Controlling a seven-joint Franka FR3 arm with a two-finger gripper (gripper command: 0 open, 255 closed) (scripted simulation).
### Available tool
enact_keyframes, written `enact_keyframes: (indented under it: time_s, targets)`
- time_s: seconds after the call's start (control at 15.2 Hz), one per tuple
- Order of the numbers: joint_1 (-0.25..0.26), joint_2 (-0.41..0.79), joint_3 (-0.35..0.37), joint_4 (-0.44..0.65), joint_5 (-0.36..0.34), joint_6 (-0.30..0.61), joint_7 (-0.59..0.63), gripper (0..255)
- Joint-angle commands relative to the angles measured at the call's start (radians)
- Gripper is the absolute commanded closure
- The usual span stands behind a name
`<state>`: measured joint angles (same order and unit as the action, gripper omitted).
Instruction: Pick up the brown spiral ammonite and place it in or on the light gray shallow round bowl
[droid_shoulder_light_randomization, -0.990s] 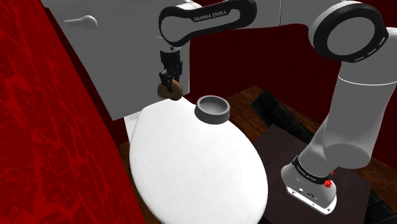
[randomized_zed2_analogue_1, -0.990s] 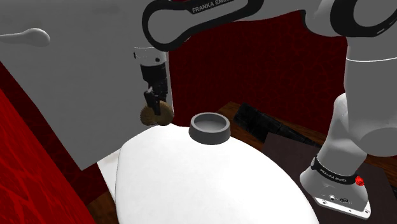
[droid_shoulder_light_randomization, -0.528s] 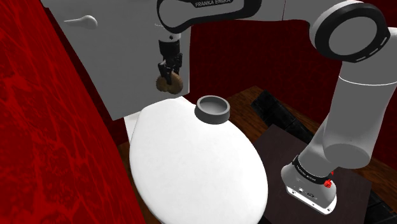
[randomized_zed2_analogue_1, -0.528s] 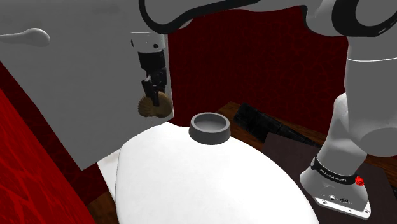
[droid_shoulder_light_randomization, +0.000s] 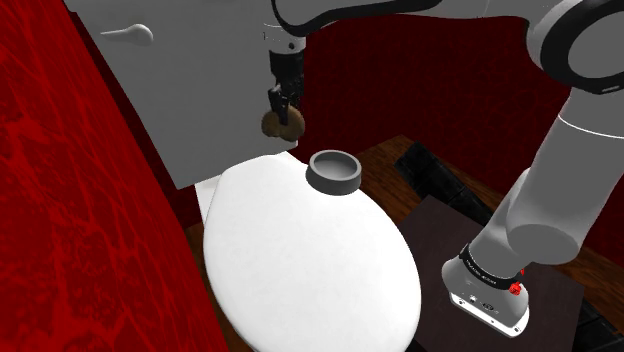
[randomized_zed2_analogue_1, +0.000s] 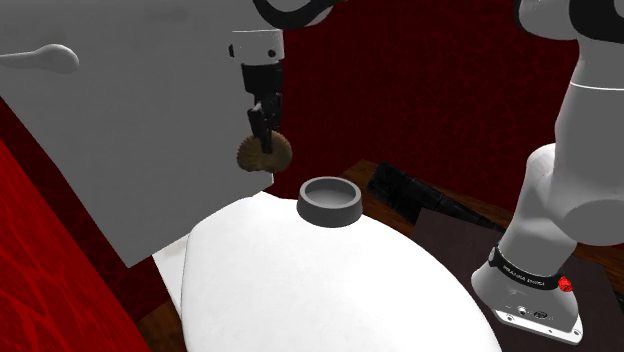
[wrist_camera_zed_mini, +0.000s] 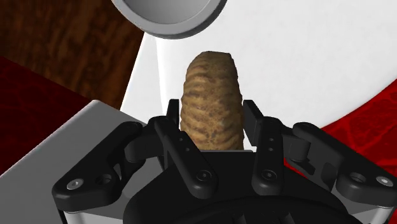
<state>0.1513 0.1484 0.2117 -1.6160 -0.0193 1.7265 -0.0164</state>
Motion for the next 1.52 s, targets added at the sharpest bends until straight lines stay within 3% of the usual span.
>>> enact_keyframes:
  time_s: [0.0,0.59,1.45]
  targets:
    - [-0.019,-0.095,-0.008,-0.118,0.02,0.025,-0.029,255]
    - [-0.066,-0.446,-0.078,-0.469,0.066,0.028,-0.162,255]
    - [-0.064,-0.425,-0.073,-0.625,0.067,0.204,-0.162,255]
